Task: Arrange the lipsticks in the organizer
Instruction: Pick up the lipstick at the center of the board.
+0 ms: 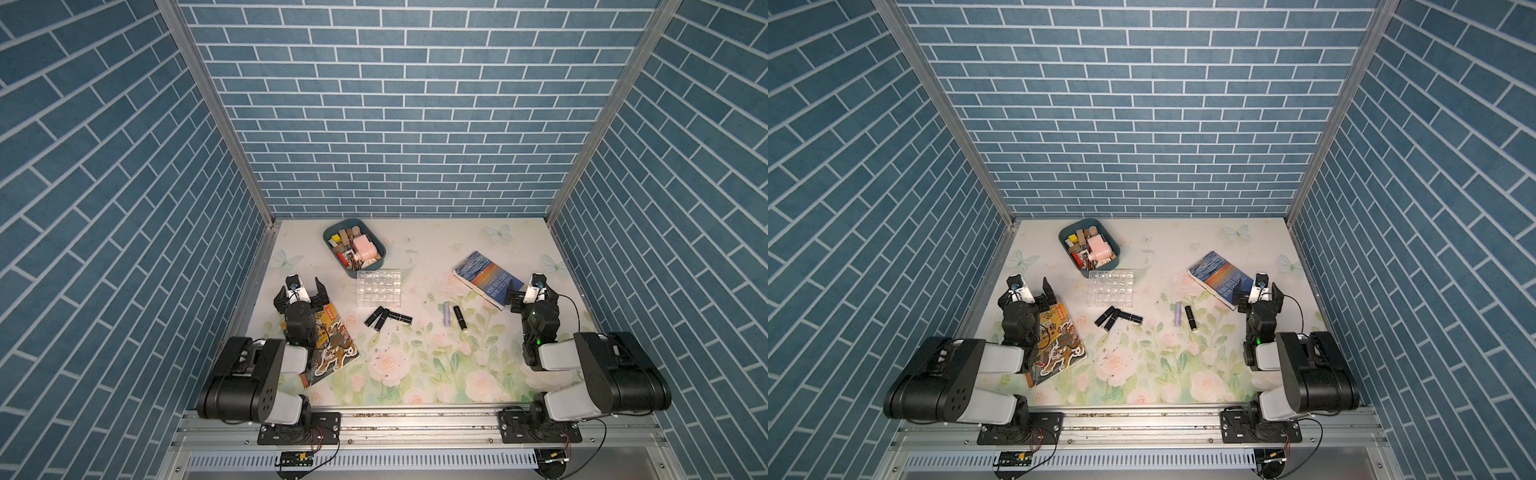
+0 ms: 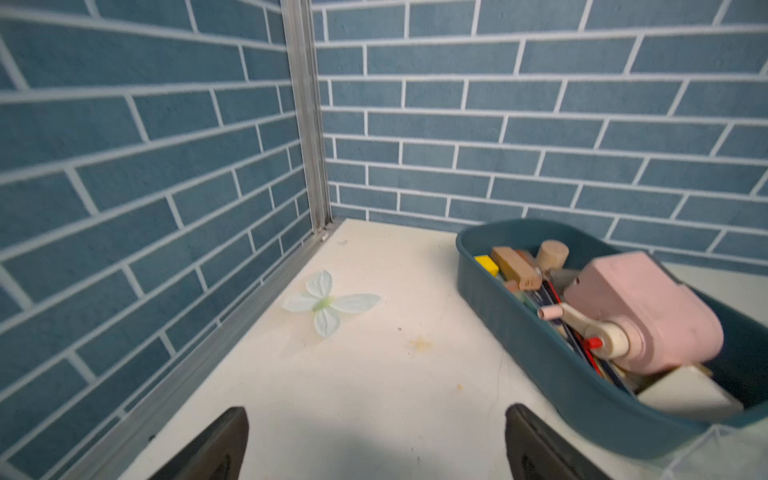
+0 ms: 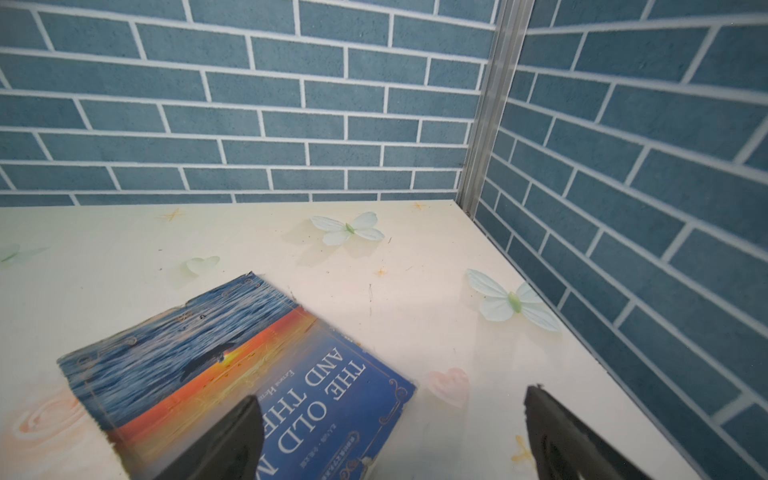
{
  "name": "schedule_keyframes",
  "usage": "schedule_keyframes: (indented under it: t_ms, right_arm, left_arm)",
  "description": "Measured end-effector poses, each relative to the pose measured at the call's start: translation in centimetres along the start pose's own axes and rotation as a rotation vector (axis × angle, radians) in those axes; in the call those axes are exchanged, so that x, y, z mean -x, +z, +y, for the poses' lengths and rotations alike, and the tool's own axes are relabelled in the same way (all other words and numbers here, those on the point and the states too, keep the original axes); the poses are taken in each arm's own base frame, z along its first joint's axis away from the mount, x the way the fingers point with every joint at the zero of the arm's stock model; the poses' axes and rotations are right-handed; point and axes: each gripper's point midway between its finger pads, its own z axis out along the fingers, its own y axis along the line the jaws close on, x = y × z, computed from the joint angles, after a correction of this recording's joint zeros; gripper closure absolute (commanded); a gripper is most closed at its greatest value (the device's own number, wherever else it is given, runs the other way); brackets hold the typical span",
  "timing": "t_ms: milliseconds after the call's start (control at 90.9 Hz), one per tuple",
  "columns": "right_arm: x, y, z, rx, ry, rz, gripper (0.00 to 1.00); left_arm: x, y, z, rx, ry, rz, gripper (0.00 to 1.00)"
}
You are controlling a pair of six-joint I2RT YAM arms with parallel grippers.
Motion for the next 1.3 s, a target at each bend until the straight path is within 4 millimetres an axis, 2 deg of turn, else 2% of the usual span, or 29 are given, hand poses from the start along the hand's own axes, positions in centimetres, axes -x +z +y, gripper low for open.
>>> schedule_keyframes:
  t_ms: [44, 121, 253, 341, 407, 495, 561, 649, 737, 858, 913, 957, 1056, 1144, 1298]
  right_arm:
    - [1.6, 0.1, -0.1, -0.014, 0.008, -0.016, 0.00]
    - [5.6, 0.4, 0.0, -0.043, 0.055, -0.059, 0.00]
    - [11.4, 1.0, 0.8, -0.072, 0.207, -0.038, 0.00]
    - [13.0, 1.3, 1.1, -0.018, 0.343, 0.003, 0.01]
    - [12.2, 1.6, 1.3, 0.048, 0.410, 0.052, 0.14]
    - [8.6, 2.0, 1.9, 0.071, 0.485, 0.203, 0.18]
    - [5.4, 2.7, 2.7, 0.057, 0.484, 0.350, 0.20]
    - [2.4, 2.9, 3.6, 0.045, 0.453, 0.488, 0.20]
    - [1.3, 2.1, 4.5, 0.052, 0.420, 0.553, 0.20]
    - [2.2, 1.2, 6.7, 0.097, 0.337, 0.577, 0.18]
    - [3.1, 0.8, 8.5, 0.140, 0.292, 0.571, 0.15]
    - [3.9, 0.2, 10.8, 0.197, 0.247, 0.564, 0.12]
    - [4.5, -2.1, 16.8, 0.347, 0.153, 0.563, 0.11]
    - [3.6, -4.7, 21.7, 0.477, 0.083, 0.591, 0.12]
    - [0.5, -8.0, 28.0, 0.624, -0.032, 0.661, 0.19]
  left_arm:
    - [1.6, -0.4, 0.3, 0.032, -0.023, -0.034, 0.00]
    - [4.5, -1.2, 0.6, 0.083, -0.084, -0.090, 0.00]
    - [8.0, -2.1, 1.0, 0.151, -0.175, -0.103, 0.00]
    - [10.1, -2.2, 1.1, 0.168, -0.230, -0.081, 0.00]
    - [11.5, -2.1, 0.4, 0.139, -0.267, -0.055, 0.00]
    - [12.5, -2.1, -0.8, 0.060, -0.314, -0.024, 0.00]
    - [12.2, -2.4, -1.8, -0.011, -0.327, 0.009, 0.03]
    - [11.3, -2.4, -2.9, -0.071, -0.314, 0.070, 0.06]
    - [10.5, -2.0, -3.7, -0.094, -0.283, 0.139, 0.07]
    - [9.8, -1.6, -4.4, -0.096, -0.254, 0.203, 0.08]
    - [9.0, -2.0, -4.9, -0.103, -0.236, 0.228, 0.08]
    - [8.4, -2.6, -5.6, -0.118, -0.220, 0.244, 0.08]
    - [6.9, -4.5, -7.9, -0.175, -0.175, 0.273, 0.07]
    - [4.9, -6.4, -9.9, -0.232, -0.142, 0.313, 0.06]
    - [1.1, -8.1, -10.5, -0.264, -0.125, 0.391, 0.11]
